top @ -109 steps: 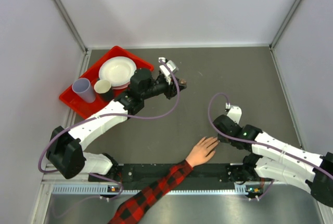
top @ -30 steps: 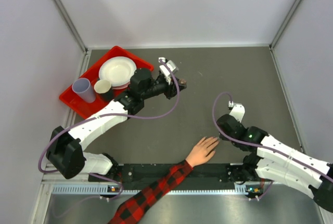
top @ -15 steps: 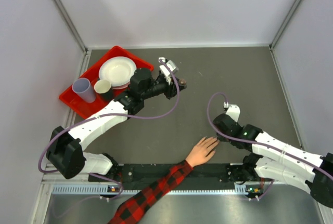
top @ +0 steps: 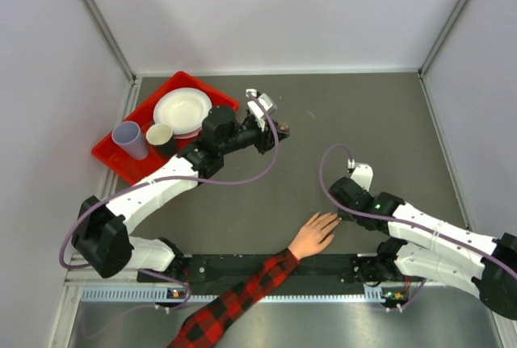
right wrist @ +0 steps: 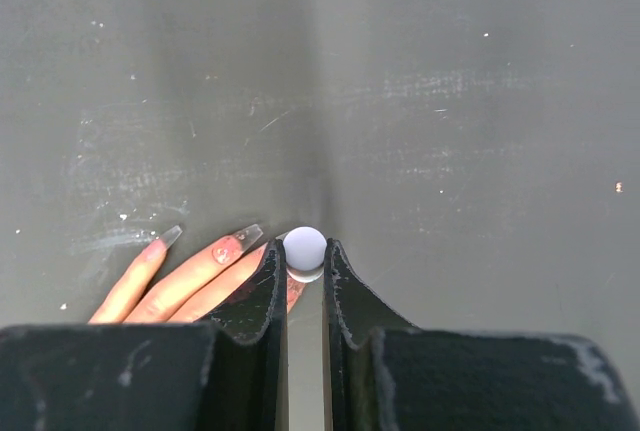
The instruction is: Paint the nails
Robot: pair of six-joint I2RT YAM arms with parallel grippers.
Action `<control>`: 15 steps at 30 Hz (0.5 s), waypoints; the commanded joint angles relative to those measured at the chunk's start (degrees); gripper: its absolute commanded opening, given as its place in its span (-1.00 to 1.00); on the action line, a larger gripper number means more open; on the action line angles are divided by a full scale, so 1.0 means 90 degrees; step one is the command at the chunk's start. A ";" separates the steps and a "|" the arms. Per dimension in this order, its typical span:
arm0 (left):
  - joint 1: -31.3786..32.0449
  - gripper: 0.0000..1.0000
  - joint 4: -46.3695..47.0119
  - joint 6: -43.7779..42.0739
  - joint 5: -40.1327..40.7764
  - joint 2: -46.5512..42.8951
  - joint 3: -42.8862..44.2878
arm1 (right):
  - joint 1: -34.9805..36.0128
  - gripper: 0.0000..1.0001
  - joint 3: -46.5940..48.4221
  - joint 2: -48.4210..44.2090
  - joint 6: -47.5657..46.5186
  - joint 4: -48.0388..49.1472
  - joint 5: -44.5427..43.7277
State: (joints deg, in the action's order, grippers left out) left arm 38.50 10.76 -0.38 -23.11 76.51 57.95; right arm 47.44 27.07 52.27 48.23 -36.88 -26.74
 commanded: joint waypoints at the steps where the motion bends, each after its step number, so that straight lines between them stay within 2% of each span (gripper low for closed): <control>1: -0.0030 -1.00 0.0386 0.0013 -0.0049 -0.0073 0.0123 | -0.0086 -1.00 0.0186 0.0032 0.0110 0.0006 -0.0300; 15: -0.0030 -1.00 0.0376 0.0004 -0.0039 -0.0044 0.0123 | -0.0076 -1.00 0.0195 0.0071 0.0081 0.0075 -0.0447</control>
State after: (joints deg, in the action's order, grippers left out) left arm 38.50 10.76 -0.38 -23.11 76.51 57.95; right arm 47.44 27.07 52.69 48.25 -36.86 -28.80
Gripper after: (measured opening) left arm 0.310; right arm 0.077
